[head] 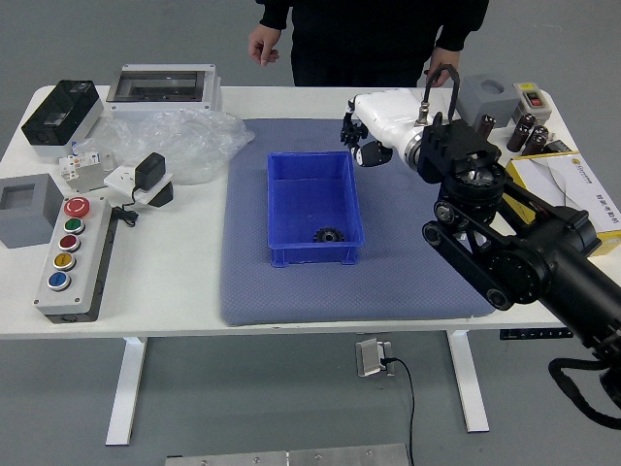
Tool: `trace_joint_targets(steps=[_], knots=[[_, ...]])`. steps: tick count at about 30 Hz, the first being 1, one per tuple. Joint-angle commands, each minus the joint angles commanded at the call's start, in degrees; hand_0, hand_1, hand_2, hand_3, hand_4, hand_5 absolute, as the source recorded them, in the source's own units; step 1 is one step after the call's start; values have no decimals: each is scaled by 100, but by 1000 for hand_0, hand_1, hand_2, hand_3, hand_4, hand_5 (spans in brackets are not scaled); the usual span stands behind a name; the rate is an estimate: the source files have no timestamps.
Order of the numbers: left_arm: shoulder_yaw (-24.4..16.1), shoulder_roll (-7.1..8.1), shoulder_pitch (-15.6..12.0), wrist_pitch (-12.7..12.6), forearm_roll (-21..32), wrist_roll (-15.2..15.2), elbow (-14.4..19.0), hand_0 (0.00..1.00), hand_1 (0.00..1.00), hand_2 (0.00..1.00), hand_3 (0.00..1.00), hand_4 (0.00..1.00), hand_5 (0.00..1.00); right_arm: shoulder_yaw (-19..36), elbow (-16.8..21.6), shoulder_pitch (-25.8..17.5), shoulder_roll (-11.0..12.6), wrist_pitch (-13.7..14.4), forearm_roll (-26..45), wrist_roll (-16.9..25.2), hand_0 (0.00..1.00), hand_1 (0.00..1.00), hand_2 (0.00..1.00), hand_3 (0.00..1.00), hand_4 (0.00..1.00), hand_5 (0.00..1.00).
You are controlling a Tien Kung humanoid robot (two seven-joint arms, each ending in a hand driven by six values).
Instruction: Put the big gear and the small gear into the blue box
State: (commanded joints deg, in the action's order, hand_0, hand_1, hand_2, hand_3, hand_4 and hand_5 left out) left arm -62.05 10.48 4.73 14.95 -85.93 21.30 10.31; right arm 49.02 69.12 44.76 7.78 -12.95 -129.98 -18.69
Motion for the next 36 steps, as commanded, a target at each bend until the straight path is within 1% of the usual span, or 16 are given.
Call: trace_joint_targets(steps=[4, 8, 9, 14, 15, 20, 21, 26, 27, 30, 33, 36], knots=[[-7, -2, 6, 6, -21, -2, 0, 856, 842, 840, 852, 764, 393, -167, 77, -49, -162, 4, 30, -10, 591, 451, 502, 600, 480, 130], [-5, -5, 3, 11, -28, 0, 0, 856, 842, 840, 852, 764, 393, -247, 33, -100, -234, -11, 87, 2, 591, 451, 502, 600, 480, 130], [-7, -5, -3, 12, -33, 3, 0, 856, 842, 840, 852, 764, 393, -258, 12, -117, -248, -33, 120, 14, 551, 469, 537, 626, 569, 205], [-9, -5, -12, 16, -45, 6, 0, 856, 842, 840, 852, 764, 393, -257, -52, -153, -280, -157, 202, 59, 551, 469, 537, 626, 569, 205], [-9, -5, -11, 17, -47, 5, 0, 856, 842, 841, 852, 764, 392, -247, -63, -159, -286, -207, 224, 66, 603, 556, 655, 712, 770, 334], [-13, -2, -14, 21, -60, 7, 0, 856, 842, 841, 852, 764, 392, -202, -60, -167, -294, -372, 319, 77, 603, 556, 655, 712, 770, 334], [-16, -2, -15, 22, -64, 8, 0, 856, 841, 840, 853, 764, 393, -190, -55, -166, -293, -396, 341, 78, 675, 633, 765, 840, 849, 413], [-25, 0, -17, 26, -79, 10, 0, 856, 841, 840, 853, 764, 393, -141, -23, -157, -282, -491, 434, 85, 675, 633, 765, 840, 849, 413], [-27, 0, -17, 26, -80, 10, 0, 856, 842, 840, 853, 764, 393, -133, -13, -156, -278, -505, 442, 82, 719, 685, 816, 864, 886, 453], [-26, -2, -19, 25, -75, 11, 0, 856, 842, 840, 853, 764, 393, -85, 51, -162, -250, -548, 462, 67, 719, 685, 816, 864, 886, 453], [-20, -2, -21, 21, -59, 10, 0, 856, 842, 840, 853, 764, 393, 45, 174, -179, -167, -603, 459, 43, 729, 686, 807, 850, 884, 460], [-17, 1, -24, 15, -42, 9, 0, 856, 842, 840, 853, 764, 393, 220, 312, -199, -10, -643, 450, 23, 729, 686, 807, 850, 884, 460]])
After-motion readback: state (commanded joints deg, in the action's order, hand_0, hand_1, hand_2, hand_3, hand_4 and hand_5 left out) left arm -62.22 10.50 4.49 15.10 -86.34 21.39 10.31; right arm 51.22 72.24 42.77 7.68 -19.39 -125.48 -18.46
